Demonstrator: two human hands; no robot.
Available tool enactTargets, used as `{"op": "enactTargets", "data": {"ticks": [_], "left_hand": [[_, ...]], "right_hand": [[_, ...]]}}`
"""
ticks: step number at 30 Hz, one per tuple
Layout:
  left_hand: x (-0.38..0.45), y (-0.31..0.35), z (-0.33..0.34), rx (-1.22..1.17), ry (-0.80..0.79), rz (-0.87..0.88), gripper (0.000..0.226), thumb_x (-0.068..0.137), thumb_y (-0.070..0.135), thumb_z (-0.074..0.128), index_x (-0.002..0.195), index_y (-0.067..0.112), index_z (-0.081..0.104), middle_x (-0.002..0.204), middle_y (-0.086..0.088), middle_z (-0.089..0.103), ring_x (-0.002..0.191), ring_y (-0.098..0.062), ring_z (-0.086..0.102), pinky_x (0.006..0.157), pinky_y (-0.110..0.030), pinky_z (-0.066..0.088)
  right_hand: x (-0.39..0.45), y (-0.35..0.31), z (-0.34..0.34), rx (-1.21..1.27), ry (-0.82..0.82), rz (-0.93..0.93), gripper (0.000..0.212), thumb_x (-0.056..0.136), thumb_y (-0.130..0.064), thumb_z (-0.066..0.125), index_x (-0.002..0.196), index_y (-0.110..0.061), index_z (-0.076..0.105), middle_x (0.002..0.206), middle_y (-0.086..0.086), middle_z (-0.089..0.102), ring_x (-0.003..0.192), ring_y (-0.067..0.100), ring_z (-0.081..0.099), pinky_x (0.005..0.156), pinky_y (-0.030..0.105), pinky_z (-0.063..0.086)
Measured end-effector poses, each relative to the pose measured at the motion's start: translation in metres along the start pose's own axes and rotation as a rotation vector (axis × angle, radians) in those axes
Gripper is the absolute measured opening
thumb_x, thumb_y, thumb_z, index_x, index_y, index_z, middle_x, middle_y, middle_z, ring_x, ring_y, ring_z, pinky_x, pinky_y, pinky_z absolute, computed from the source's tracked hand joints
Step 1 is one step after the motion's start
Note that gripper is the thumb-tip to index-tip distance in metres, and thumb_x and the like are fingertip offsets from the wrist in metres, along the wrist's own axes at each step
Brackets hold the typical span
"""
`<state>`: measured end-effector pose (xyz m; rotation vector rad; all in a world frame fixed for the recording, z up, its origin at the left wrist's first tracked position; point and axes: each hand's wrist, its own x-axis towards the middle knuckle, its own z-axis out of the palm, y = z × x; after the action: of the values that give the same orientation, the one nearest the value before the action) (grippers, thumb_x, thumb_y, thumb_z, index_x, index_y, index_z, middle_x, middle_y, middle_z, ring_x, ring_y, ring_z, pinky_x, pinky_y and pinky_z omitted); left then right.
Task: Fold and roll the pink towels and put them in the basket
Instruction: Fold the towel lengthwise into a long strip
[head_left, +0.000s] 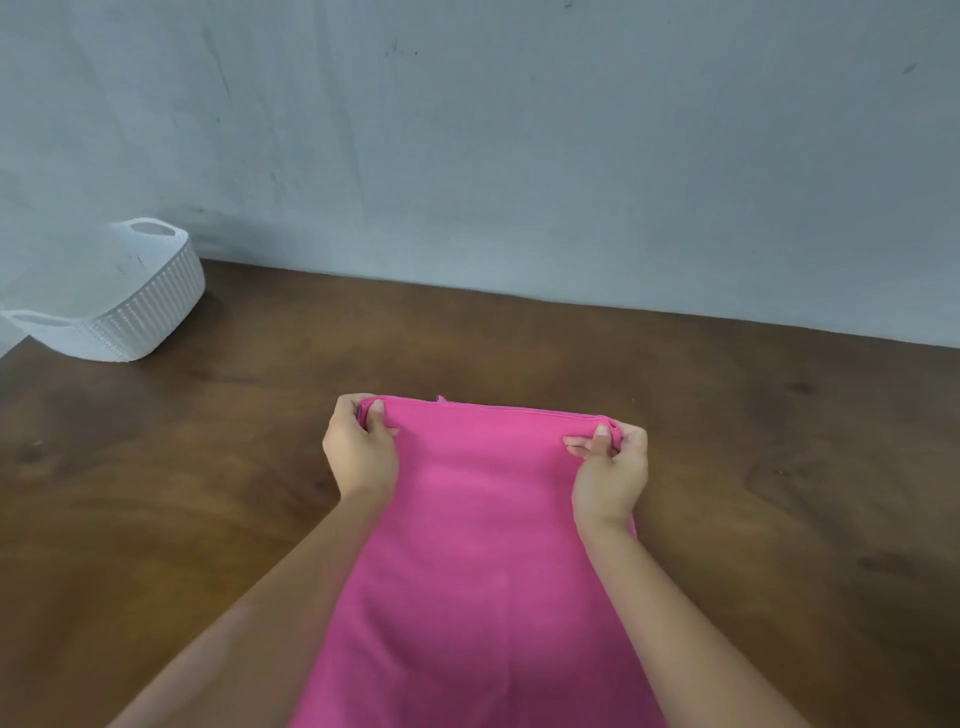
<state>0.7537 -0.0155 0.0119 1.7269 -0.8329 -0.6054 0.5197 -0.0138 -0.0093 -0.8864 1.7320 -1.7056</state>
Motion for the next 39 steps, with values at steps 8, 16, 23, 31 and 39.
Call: {"op": "enactTargets", "data": {"ticks": [8,16,23,31,39], "left_hand": [[0.101,0.022,0.067,-0.077,-0.042,-0.023,0.006,0.102,0.015,0.054,0.097,0.015,0.057,0.077,0.005,0.06,0.064,0.008,0.063,0.06,-0.006,0.041],[0.183,0.034,0.127,-0.134,-0.081,-0.007,0.012,0.102,0.011,0.053,0.091,0.014,0.055,0.074,0.006,0.057,0.067,0.001,0.064,0.055,-0.002,0.04],[0.214,0.035,0.151,-0.151,-0.107,0.046,0.021,0.099,0.01,0.056,0.082,0.02,0.053,0.081,0.002,0.061,0.075,-0.006,0.067,0.068,-0.014,0.05],[0.206,0.033,0.157,0.008,-0.148,0.45,0.028,0.086,0.018,0.07,0.11,0.01,0.059,0.121,-0.009,0.047,0.106,-0.014,0.037,0.09,-0.009,0.027],[0.188,0.039,0.157,0.436,-0.354,0.945,0.023,0.089,0.026,0.061,0.106,0.01,0.06,0.113,-0.015,0.052,0.109,-0.033,0.044,0.101,-0.041,0.034]], "right_hand": [[0.083,-0.003,0.075,-0.029,0.036,-0.028,0.009,0.105,-0.007,0.043,0.101,-0.008,0.052,0.068,0.001,0.068,0.065,0.015,0.072,0.07,0.024,0.056],[0.156,-0.002,0.139,-0.119,0.066,-0.001,0.013,0.105,-0.01,0.045,0.096,-0.017,0.051,0.07,0.002,0.07,0.063,0.011,0.072,0.076,0.028,0.055],[0.184,-0.006,0.162,-0.065,0.086,0.017,0.015,0.103,-0.005,0.05,0.092,-0.015,0.051,0.067,-0.006,0.065,0.063,0.015,0.072,0.083,0.042,0.06],[0.137,-0.011,0.119,-0.115,0.04,0.015,0.035,0.092,0.002,0.065,0.119,-0.018,0.057,0.116,-0.008,0.062,0.087,0.013,0.071,0.083,0.025,0.055],[0.017,-0.017,0.019,-0.378,-0.059,-0.053,0.02,0.094,0.0,0.064,0.104,-0.017,0.068,0.102,-0.009,0.071,0.097,0.006,0.068,0.091,0.018,0.051]]}}
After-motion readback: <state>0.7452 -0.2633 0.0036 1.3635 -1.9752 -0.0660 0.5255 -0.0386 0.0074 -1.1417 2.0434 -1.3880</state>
